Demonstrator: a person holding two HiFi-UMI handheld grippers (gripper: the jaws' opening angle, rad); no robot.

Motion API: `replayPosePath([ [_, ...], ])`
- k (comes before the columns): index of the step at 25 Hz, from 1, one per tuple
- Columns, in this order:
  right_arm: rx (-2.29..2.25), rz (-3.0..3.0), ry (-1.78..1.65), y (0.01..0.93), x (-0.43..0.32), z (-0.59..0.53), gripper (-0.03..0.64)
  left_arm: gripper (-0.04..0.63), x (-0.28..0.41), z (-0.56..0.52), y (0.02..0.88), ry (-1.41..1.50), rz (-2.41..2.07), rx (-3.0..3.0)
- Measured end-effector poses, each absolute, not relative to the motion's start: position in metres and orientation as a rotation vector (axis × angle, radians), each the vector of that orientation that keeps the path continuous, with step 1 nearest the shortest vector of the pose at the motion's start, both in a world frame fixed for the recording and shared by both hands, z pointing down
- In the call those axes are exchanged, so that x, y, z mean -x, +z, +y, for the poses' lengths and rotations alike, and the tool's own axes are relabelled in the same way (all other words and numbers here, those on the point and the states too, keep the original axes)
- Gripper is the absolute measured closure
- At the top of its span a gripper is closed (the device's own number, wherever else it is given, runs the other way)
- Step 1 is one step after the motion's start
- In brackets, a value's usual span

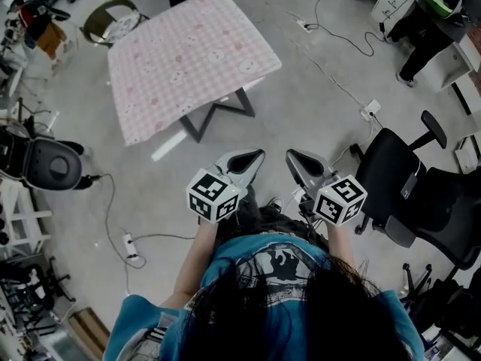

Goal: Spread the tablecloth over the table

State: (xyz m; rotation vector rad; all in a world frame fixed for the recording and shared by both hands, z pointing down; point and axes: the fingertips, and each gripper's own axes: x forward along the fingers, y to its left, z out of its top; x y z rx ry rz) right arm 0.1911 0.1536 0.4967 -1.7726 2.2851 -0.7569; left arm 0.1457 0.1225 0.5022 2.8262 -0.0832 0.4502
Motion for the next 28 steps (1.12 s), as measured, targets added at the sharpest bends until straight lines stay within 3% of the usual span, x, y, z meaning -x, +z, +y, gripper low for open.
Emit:
replayPosePath([
  [28, 1.732, 2.352, -0.790, 0.507, -0.163, 0.167, 0.617, 0.581, -0.132, 0.150, 0.501, 0.480, -0.023, -2.841],
])
